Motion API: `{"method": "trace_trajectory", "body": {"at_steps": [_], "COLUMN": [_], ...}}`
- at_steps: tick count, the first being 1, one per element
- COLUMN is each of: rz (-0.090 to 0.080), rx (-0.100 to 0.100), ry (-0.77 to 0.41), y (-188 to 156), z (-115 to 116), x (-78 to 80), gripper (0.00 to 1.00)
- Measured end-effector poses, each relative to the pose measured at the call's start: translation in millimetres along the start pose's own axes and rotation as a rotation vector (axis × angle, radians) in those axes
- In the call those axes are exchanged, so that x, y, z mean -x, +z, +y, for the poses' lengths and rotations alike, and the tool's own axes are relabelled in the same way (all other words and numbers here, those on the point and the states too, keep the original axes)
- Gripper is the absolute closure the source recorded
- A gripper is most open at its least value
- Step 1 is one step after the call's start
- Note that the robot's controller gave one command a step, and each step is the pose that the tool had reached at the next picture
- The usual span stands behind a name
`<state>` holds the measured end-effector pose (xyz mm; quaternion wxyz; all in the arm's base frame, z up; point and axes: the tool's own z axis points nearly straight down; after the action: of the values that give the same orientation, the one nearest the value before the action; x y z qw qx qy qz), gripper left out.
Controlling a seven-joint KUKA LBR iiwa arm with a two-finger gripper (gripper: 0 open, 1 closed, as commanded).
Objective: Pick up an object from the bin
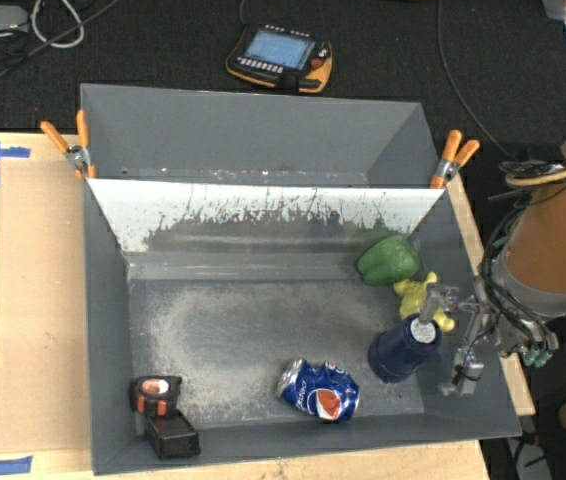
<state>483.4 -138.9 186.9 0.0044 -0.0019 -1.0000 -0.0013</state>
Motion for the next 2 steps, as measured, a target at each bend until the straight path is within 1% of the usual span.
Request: {"method": "trace_trajectory", "body": {"at_steps": [1,2], "rz": [-0.007,-0.064], "rx": [-0.002,-0.02], "ry": [-0.006,-0.266], "y": [-4,55], "z": [1,60], "x": [1.8,9.9], "gripper": [0.0,0.0]}}
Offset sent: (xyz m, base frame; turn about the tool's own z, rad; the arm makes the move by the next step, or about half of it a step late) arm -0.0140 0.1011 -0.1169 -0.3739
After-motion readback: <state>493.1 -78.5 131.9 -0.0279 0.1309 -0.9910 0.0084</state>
